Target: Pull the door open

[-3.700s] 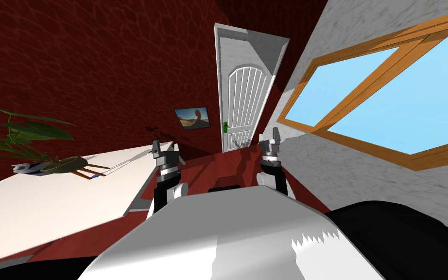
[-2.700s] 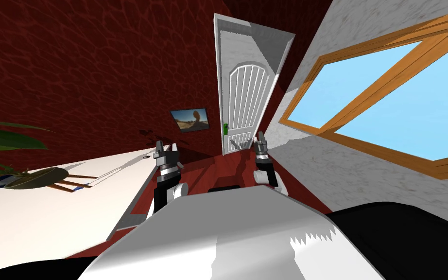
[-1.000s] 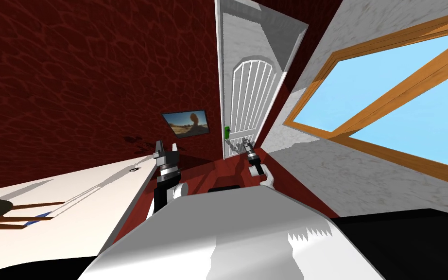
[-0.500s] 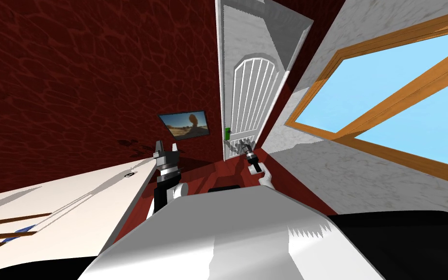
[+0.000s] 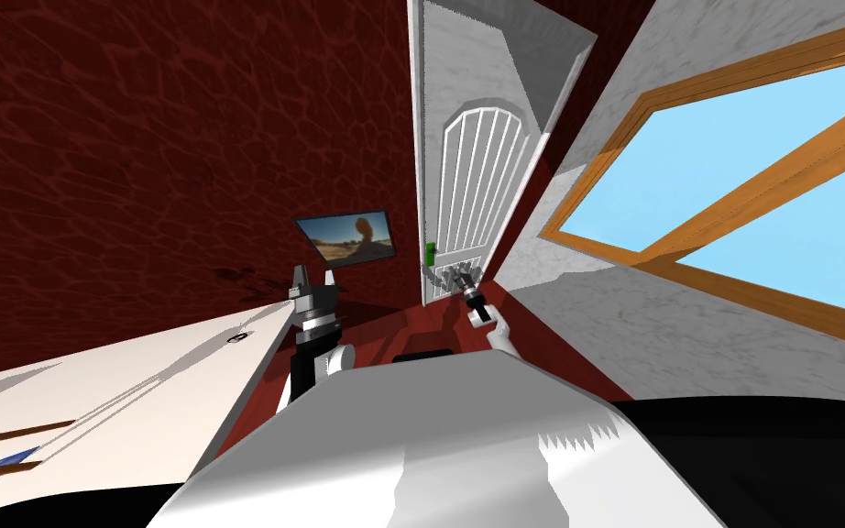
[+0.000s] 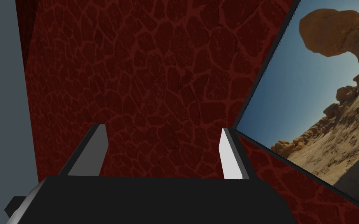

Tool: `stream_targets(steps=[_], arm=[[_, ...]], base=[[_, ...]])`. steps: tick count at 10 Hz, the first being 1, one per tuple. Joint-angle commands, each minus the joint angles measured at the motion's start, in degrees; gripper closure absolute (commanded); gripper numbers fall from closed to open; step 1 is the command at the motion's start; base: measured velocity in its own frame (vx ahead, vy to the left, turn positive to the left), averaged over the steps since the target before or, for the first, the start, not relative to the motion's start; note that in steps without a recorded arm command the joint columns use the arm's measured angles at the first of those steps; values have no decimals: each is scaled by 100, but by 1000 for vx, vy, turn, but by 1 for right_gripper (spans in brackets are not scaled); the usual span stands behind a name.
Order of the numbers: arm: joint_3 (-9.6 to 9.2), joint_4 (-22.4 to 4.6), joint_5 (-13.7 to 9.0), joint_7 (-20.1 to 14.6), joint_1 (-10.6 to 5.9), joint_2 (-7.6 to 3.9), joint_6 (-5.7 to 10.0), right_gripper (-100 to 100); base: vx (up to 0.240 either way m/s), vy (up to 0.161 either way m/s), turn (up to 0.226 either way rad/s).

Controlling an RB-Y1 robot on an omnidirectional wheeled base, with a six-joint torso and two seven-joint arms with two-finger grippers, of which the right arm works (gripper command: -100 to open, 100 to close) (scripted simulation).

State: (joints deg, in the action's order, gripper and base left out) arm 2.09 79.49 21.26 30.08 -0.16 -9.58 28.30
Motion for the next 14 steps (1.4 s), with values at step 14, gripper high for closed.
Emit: stream_targets(steps=[14], arm=[[70, -2124, 898, 1326, -1154, -297, 193, -100]], base=[[93, 30, -18]])
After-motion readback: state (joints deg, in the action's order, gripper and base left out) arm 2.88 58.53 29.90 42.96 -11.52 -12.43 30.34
